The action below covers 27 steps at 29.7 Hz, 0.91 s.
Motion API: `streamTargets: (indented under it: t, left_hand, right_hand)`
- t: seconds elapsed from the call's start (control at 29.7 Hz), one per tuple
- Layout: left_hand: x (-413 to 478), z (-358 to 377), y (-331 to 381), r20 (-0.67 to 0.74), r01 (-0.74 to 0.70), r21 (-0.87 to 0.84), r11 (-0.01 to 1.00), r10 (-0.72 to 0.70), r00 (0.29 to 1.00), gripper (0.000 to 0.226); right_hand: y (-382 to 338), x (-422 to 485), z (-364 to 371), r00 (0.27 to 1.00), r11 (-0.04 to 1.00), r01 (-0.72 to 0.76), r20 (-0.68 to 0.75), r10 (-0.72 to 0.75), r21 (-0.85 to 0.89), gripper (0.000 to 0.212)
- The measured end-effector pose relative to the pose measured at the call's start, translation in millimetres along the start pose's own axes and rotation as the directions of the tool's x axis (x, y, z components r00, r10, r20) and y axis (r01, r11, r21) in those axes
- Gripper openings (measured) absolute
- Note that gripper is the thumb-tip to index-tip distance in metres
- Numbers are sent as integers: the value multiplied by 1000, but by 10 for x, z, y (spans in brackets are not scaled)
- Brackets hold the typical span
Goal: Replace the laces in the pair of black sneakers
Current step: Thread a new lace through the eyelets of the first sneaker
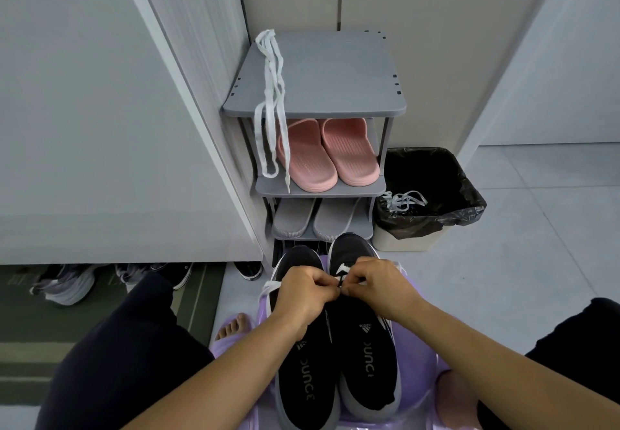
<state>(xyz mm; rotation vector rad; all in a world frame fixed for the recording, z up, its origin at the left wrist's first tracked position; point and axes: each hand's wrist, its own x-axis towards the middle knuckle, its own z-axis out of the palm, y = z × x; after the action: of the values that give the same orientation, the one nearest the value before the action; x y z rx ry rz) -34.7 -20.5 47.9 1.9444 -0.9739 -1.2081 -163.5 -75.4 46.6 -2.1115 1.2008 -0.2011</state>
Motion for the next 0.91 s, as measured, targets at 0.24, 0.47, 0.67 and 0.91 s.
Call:
streamTargets:
  t: [0.24, 0.47, 0.67, 0.91]
  left_hand:
    - [75, -85, -17, 128, 69, -75, 995, -59, 990, 12]
    - [134, -84, -20, 180, 72, -67, 995, -59, 982, 17]
    - [173, -84, -24, 191, 71, -86, 994, -53, 980, 15]
    - [141, -129, 63, 127, 116, -211, 971, -90, 988, 17]
  right_hand:
    - [-24, 11, 8, 997, 993, -70, 23, 68, 98, 13]
    - [-32, 3, -67, 986, 992, -98, 146, 86, 76, 18]
    - [-10, -4, -22, 994, 980, -72, 90, 56, 187, 26]
    - [191, 70, -78, 976, 874, -203, 161, 145, 441, 36]
